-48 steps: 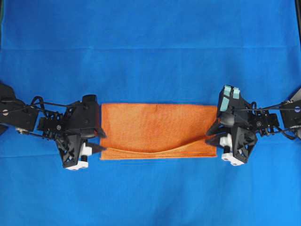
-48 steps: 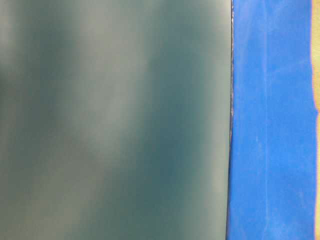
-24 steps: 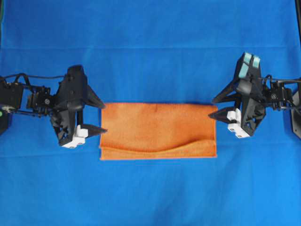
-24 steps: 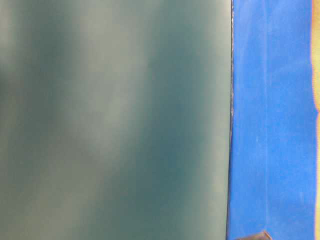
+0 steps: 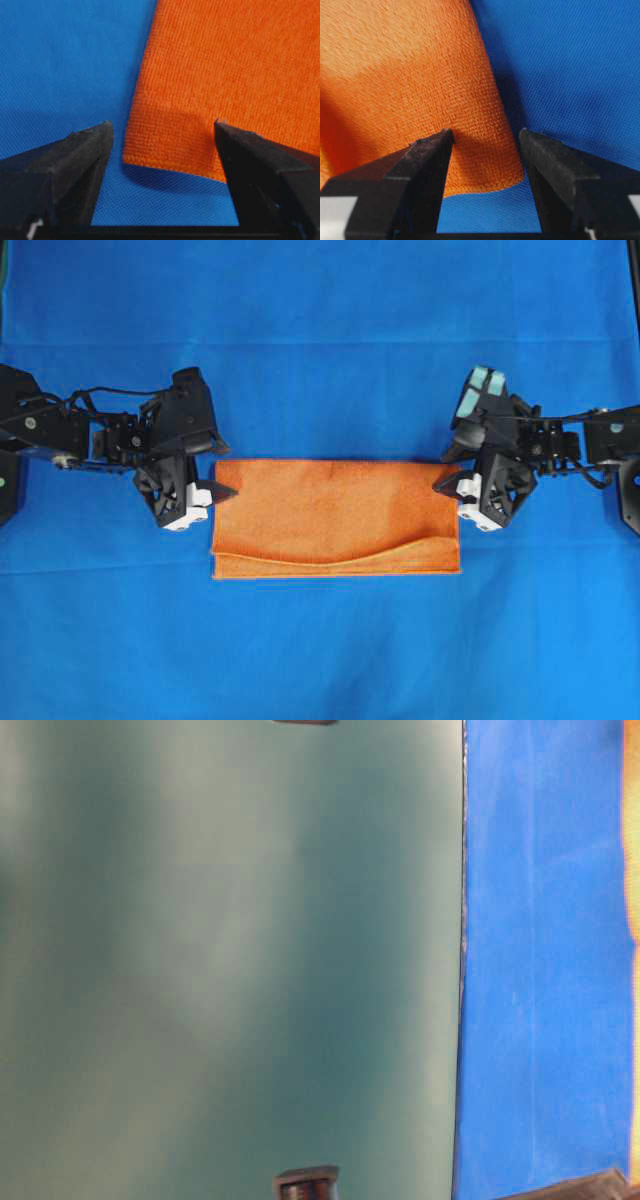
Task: Fold the orange towel.
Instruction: 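Grasp the folded towel's left and right ends with both grippers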
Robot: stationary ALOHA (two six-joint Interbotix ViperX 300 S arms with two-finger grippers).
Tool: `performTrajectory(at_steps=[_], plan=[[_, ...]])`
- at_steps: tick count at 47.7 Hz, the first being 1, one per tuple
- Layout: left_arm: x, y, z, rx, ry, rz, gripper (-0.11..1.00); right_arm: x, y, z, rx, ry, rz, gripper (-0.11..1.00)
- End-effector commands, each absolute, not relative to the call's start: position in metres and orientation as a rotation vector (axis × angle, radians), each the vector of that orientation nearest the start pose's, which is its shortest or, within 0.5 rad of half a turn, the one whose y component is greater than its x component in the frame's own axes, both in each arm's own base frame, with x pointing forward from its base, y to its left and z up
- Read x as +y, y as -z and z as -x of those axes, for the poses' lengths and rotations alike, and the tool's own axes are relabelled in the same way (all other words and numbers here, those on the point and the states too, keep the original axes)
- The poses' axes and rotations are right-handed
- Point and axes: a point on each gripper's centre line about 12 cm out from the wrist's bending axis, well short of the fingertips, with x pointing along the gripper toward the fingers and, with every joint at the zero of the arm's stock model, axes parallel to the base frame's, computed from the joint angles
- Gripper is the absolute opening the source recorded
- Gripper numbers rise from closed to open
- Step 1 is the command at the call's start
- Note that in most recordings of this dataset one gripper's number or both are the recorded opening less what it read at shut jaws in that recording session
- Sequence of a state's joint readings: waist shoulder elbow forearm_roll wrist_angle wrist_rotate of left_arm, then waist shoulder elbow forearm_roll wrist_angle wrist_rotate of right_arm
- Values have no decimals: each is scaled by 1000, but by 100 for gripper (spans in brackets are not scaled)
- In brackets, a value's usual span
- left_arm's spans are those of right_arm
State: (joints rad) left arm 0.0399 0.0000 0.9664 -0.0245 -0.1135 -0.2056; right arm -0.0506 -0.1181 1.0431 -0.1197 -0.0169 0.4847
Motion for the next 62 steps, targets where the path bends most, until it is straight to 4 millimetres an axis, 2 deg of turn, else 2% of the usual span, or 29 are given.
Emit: performTrajectory(at_steps=[1,11,14,17,20,28,35,43,47,54,62], plan=[[13,-95,-311,828,-138,236,70,-14,-104,-283,864,207,-368,58],[11,-90,-307,903,-143,239,24,-12,-103,-283,872,200,-360,48],[10,-89,-307,921,-143,239,12,-11,-102,-282,874,195,-357,37],[10,-89,-308,932,-142,236,3,-10,-102,-281,878,193,-355,19],[10,-89,-309,940,-144,237,3,-10,-102,-281,878,192,-355,2],[10,-90,-311,952,-144,236,3,-10,-103,-281,870,190,-355,2],[10,-96,-314,963,-142,234,3,-10,-112,-286,850,190,-359,2],[10,-129,-320,969,-135,228,3,-11,-143,-285,816,196,-354,2],[10,-151,-321,963,-132,225,3,-12,-164,-282,792,199,-350,2],[6,-186,-320,922,-112,216,3,-13,-201,-274,731,200,-350,2],[-2,-224,-317,832,-80,205,3,-14,-232,-261,658,195,-351,2]])
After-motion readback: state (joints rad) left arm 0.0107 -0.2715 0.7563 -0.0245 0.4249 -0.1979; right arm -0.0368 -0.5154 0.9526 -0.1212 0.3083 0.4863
